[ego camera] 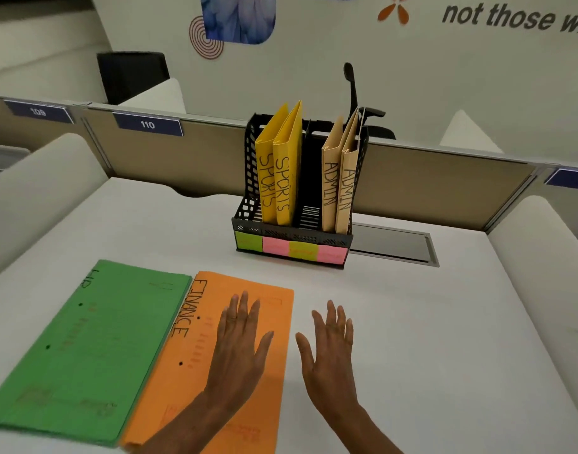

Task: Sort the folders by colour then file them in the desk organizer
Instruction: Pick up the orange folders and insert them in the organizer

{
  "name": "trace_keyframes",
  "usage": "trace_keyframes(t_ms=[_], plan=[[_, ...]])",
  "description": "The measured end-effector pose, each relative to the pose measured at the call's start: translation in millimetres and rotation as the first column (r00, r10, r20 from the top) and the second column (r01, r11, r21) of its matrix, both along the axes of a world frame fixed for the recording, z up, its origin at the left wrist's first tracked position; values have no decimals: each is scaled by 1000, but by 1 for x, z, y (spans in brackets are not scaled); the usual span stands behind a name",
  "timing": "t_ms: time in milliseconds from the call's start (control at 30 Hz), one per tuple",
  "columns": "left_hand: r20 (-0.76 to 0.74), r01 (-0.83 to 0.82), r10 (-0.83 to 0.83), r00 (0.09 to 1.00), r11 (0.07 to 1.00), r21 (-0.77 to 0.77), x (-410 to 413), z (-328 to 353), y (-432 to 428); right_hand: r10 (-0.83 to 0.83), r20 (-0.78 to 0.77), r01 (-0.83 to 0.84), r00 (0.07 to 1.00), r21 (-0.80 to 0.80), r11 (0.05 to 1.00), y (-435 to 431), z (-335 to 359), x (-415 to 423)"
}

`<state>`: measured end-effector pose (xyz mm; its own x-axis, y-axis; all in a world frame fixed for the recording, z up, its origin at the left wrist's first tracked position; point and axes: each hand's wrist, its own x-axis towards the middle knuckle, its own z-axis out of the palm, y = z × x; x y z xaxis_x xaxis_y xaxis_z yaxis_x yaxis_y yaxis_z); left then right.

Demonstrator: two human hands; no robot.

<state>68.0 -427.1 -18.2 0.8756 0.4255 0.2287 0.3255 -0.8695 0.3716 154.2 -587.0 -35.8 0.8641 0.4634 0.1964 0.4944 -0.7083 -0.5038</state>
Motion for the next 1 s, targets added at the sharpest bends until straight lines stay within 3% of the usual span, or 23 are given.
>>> trace_keyframes(t_ms=[400,667,1000], plan=[[-242,-397,348,906,897,-194,-72,-18,79,62,-223,-107,973,-197,975,9,-33,-76],[-325,-491,387,863,793,-362,-75,-19,108,-34,-387,-117,921,-359,926,20,-43,-95],[-241,-444,372,896,754,-484,-73,-12,107,-3,-464,-155,886,-302,941,21,-45,-101]])
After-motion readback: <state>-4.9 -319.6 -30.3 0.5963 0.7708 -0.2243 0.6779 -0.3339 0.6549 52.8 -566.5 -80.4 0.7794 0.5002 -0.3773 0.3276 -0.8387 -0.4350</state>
